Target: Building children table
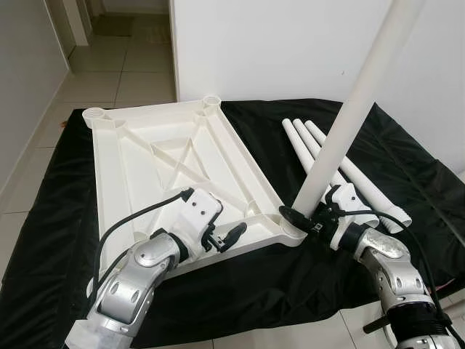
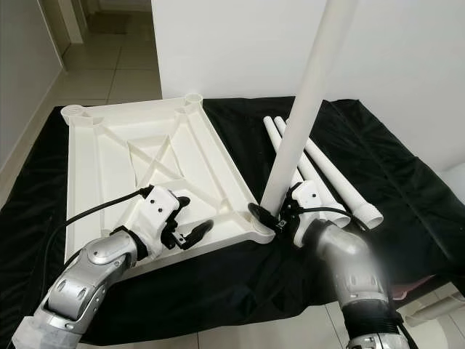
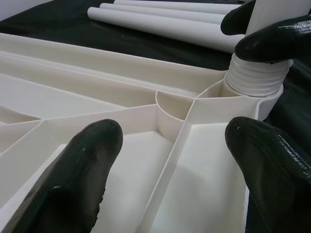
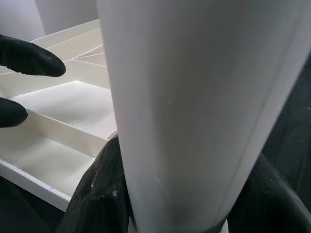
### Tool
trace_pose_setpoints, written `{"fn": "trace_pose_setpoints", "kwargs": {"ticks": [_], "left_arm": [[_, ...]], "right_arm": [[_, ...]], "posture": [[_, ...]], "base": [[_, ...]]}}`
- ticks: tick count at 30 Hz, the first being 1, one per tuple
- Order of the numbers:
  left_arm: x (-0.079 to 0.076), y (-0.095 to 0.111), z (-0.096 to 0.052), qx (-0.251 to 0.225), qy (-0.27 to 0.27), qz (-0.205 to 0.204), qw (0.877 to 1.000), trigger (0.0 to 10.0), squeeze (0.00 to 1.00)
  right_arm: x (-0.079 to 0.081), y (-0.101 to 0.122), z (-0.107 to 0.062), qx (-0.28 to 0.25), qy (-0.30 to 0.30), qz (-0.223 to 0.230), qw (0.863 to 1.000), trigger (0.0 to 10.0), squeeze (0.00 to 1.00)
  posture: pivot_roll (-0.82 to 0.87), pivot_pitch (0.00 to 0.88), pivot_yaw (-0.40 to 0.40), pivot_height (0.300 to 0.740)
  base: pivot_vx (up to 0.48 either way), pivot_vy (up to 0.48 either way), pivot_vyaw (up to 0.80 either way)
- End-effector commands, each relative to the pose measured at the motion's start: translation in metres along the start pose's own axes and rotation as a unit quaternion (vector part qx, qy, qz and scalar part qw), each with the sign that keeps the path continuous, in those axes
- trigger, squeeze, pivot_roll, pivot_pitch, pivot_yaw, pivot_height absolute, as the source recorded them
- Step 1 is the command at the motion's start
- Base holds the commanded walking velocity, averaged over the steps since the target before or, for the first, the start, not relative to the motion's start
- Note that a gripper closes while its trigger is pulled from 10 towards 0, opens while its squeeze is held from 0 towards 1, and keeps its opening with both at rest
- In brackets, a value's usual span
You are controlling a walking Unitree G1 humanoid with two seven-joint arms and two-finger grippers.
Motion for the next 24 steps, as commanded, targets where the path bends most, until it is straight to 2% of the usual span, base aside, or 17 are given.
{"fn": "trace_pose_setpoints", "kwargs": {"ticks": [1,2,10,12,16,18,20,24], "left_arm": [[0.002,-0.002,0.000,0.006,0.008,0.000,1.000,10.0,0.00],[0.002,-0.002,0.000,0.006,0.009,0.000,1.000,10.0,0.00],[0.002,-0.003,-0.002,0.007,0.009,-0.001,1.000,10.0,0.00],[0.002,-0.003,-0.002,0.008,0.008,0.000,1.000,10.0,0.00],[0.002,-0.003,-0.002,0.009,0.009,0.000,1.000,10.0,0.00],[0.002,-0.002,-0.002,0.008,0.009,-0.002,1.000,10.0,0.00],[0.001,-0.003,-0.001,0.009,0.008,-0.001,1.000,10.0,0.00],[0.001,-0.003,-0.002,0.009,0.007,-0.001,1.000,10.0,0.00]], "right_arm": [[-0.001,-0.009,-0.003,0.019,-0.002,0.012,1.000,0.0,0.00],[0.000,-0.010,-0.002,0.017,-0.008,0.017,1.000,10.0,0.00],[0.006,-0.009,0.007,0.005,-0.050,0.046,0.998,10.0,0.00],[0.005,-0.003,0.013,-0.008,-0.107,0.058,0.993,10.0,0.00],[0.005,0.000,0.017,-0.021,-0.142,0.067,0.987,10.0,0.00],[0.013,0.005,0.023,-0.034,-0.176,0.079,0.981,10.0,0.00],[0.021,0.009,0.029,-0.036,-0.228,0.100,0.968,10.0,0.00],[0.032,0.014,0.035,-0.046,-0.261,0.117,0.957,10.0,0.00]], "posture": [[-0.05,0.047,-0.029,0.740],[-0.04,0.052,-0.030,0.740],[-0.04,0.060,-0.024,0.740],[-0.04,0.064,-0.022,0.740],[-0.04,0.066,-0.022,0.740],[-0.04,0.066,-0.022,0.740],[-0.04,0.065,-0.020,0.740],[-0.04,0.065,-0.019,0.740]], "base": [[0.000,0.000,0.00],[0.000,0.000,0.00],[0.000,0.000,0.00],[0.000,0.000,0.00],[0.000,0.000,0.00],[0.000,0.000,0.00],[0.000,0.000,0.00],[0.000,0.000,0.00]]}}
Point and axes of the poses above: a point about 5 cm out from each wrist's last joint towards the gripper, its own z axis pointing out of the wrist towards the gripper, its own y axis along the axis of the wrist's last joint, x = y × z, the point moved 1 cm from there along z, pointing out of the wrist towards the gripper, and after that the axes turned 5 degrees about -z, right-handed, at the moved point
